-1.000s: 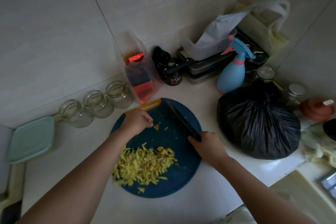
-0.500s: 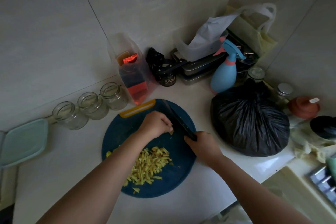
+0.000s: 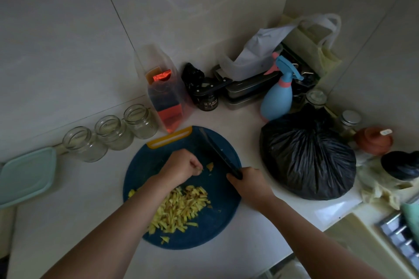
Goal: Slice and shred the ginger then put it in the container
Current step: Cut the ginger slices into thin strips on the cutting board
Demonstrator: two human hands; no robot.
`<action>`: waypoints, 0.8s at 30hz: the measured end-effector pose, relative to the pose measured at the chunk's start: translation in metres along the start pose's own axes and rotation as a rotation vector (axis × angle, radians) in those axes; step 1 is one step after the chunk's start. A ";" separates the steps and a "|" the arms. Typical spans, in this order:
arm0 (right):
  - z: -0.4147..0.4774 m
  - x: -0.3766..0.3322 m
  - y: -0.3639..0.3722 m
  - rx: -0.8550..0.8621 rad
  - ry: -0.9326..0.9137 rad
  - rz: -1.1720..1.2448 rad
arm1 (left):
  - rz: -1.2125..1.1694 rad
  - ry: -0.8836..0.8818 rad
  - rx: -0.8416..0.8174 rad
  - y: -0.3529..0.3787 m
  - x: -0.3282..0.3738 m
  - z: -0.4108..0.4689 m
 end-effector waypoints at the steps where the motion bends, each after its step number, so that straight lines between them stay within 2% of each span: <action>1: 0.000 0.000 0.000 -0.001 -0.001 -0.004 | 0.009 0.003 -0.004 0.000 -0.001 0.000; 6: 0.001 0.000 -0.001 -0.012 -0.005 -0.001 | 0.110 0.021 -0.019 0.002 -0.003 0.004; 12: 0.002 0.001 0.000 -0.014 -0.011 -0.005 | 0.104 0.027 0.019 -0.004 -0.001 0.011; 18: 0.004 0.002 0.000 -0.003 0.003 -0.008 | 0.177 0.220 -0.069 0.007 0.016 0.012; 24: 0.004 0.003 -0.001 0.002 0.006 0.013 | 0.362 0.397 -0.041 0.016 0.020 0.010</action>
Point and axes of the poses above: each hand's wrist, its own z-axis towards the middle knuckle, its own y-axis out of the palm, x = y × z, the point moved 2 cm from there along z, towards the middle knuckle, and after that the axes turned 7 degrees about -z, right-handed, at the moved point
